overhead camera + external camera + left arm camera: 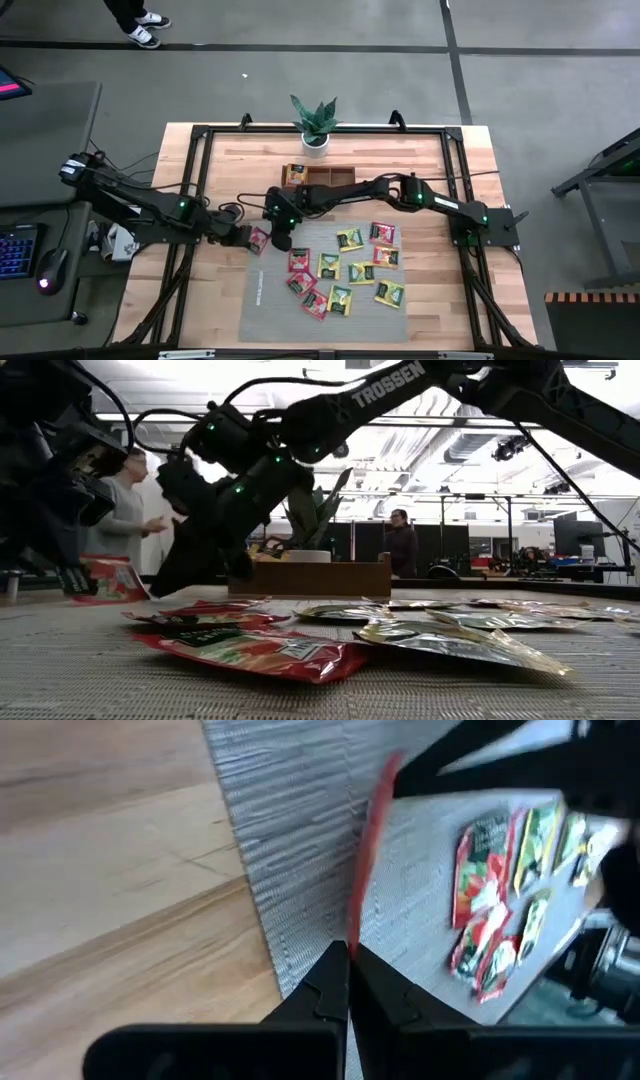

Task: Pick & Place Tea
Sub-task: Put the red tea bag into the middle section of the wooden organizer

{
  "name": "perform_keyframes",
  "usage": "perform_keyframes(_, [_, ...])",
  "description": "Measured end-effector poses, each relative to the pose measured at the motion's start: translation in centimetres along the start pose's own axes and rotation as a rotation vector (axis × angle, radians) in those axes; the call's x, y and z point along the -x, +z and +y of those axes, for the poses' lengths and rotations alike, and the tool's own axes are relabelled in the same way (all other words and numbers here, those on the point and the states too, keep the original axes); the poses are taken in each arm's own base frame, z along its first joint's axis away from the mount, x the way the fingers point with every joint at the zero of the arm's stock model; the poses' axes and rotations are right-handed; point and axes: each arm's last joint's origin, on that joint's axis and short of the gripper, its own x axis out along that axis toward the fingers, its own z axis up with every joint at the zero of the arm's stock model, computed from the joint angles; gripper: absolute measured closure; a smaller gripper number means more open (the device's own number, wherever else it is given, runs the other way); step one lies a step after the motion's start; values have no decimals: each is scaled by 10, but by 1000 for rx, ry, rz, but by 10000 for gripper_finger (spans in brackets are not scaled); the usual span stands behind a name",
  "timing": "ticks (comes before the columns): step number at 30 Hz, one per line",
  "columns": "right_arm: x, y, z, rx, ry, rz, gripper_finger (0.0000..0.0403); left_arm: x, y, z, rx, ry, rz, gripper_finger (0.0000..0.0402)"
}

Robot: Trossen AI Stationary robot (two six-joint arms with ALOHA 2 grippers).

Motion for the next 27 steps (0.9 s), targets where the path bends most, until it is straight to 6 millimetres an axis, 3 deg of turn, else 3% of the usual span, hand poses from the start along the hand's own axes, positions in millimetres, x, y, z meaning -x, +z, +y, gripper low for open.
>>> perform_keyframes(8, [27,10,12,50,-5,28,403,2,-1,-4,-137,-16,43,401])
perform_keyframes(16, [78,30,37,186,20,13,402,14,-5,-27,-361,-95,86,401])
perform_keyframes(21, [112,39,54,295,126,4,402,19,-6,-30,-462,-66,131,401])
perform_keyframes(27, [121,41,63,345,250,-5,402,26,-7,-43,-598,-126,137,401])
